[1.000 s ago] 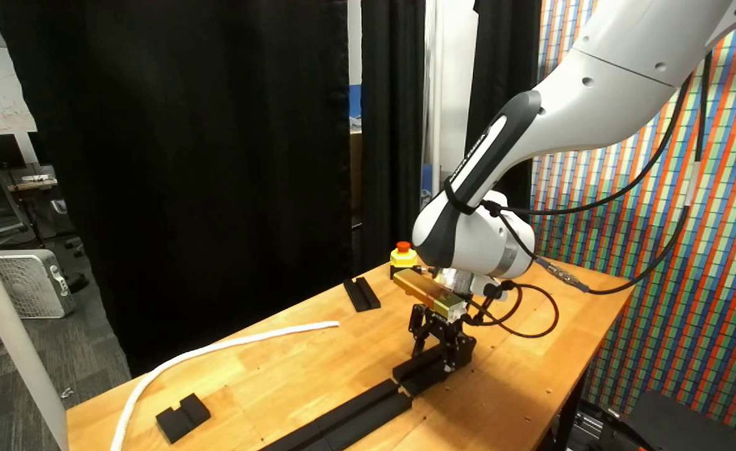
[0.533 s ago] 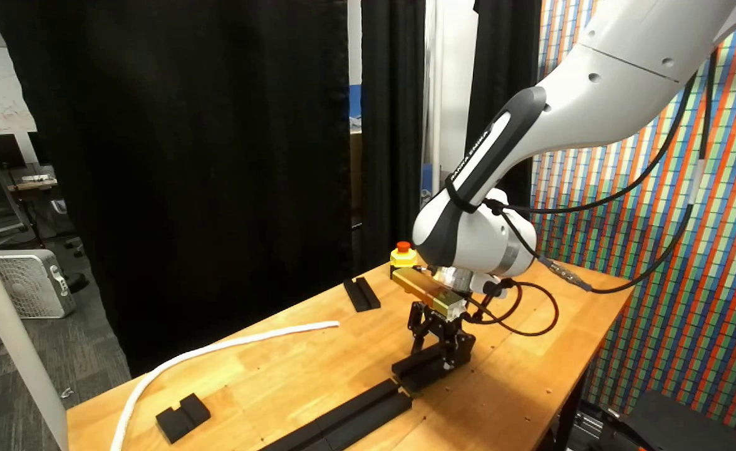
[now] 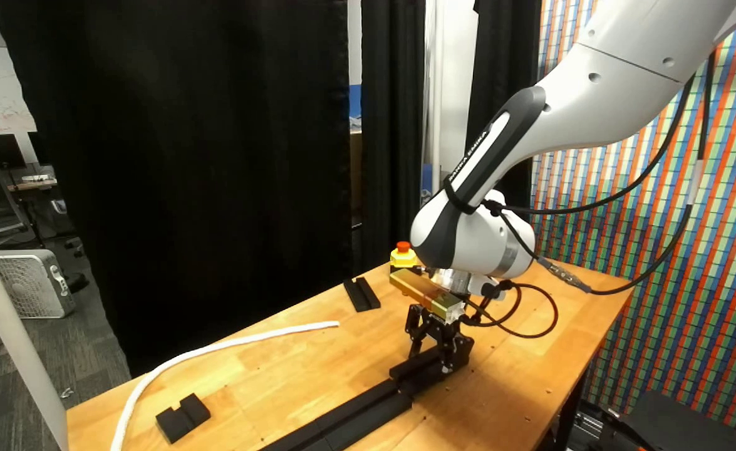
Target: Connect the four black pieces together
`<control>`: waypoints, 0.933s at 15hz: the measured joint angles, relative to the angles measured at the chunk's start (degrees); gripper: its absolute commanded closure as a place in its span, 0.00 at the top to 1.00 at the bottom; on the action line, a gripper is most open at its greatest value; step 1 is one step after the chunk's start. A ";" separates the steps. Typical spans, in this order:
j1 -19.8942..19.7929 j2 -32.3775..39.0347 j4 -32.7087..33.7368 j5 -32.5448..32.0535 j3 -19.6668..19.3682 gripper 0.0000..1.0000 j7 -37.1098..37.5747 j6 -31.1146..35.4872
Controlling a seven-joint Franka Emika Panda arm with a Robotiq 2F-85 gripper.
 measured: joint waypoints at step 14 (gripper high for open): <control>0.30 0.00 -1.04 2.32 1.39 0.49 2.73 -0.02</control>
